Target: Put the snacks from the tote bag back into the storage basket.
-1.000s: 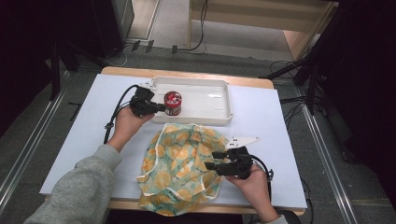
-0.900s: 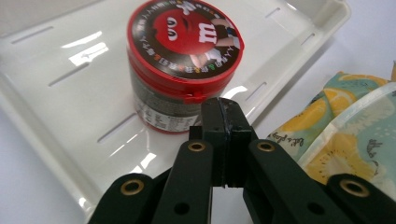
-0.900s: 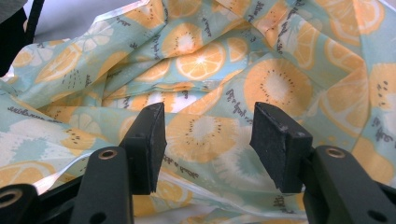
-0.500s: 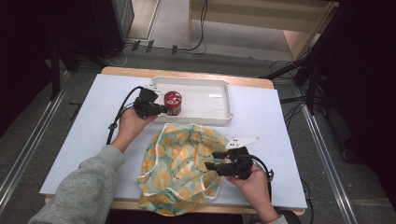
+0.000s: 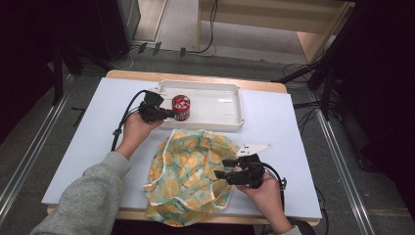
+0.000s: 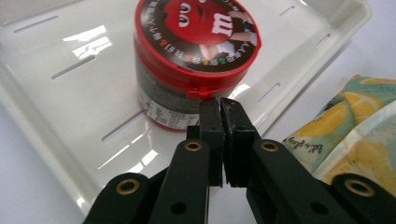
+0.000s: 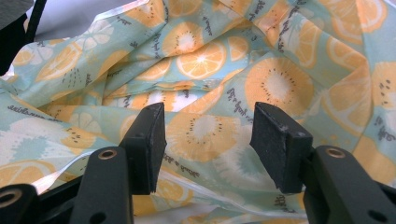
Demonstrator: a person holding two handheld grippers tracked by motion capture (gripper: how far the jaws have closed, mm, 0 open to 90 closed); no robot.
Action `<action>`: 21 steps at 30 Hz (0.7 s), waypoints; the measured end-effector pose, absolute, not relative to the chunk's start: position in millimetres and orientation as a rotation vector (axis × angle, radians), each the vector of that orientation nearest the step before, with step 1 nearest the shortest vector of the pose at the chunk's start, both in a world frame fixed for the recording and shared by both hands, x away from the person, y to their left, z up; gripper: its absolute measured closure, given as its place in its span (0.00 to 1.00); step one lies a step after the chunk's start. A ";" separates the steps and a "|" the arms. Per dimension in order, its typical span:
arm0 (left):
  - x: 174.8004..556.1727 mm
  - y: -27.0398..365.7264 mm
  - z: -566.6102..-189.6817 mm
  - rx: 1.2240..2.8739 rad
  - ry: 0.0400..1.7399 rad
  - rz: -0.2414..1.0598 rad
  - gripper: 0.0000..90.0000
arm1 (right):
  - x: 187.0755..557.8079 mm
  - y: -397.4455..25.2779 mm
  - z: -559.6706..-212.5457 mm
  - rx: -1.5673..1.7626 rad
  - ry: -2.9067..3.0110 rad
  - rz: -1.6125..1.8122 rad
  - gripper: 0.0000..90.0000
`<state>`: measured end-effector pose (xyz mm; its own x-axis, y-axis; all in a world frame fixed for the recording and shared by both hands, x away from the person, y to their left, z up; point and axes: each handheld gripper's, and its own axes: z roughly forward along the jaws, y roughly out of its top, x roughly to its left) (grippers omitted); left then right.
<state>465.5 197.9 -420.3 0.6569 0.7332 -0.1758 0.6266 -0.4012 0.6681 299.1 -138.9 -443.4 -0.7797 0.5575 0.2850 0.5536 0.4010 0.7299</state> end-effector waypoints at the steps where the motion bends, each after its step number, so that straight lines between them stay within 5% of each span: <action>1: 466.2 199.3 -420.6 2.141 1.054 0.189 0.99 | 299.2 -138.9 -443.5 1.040 2.626 1.364 0.51; 21: 468.4 199.9 -417.2 2.127 1.048 0.201 1.00 | 298.8 -138.5 -443.3 1.037 2.627 1.360 0.51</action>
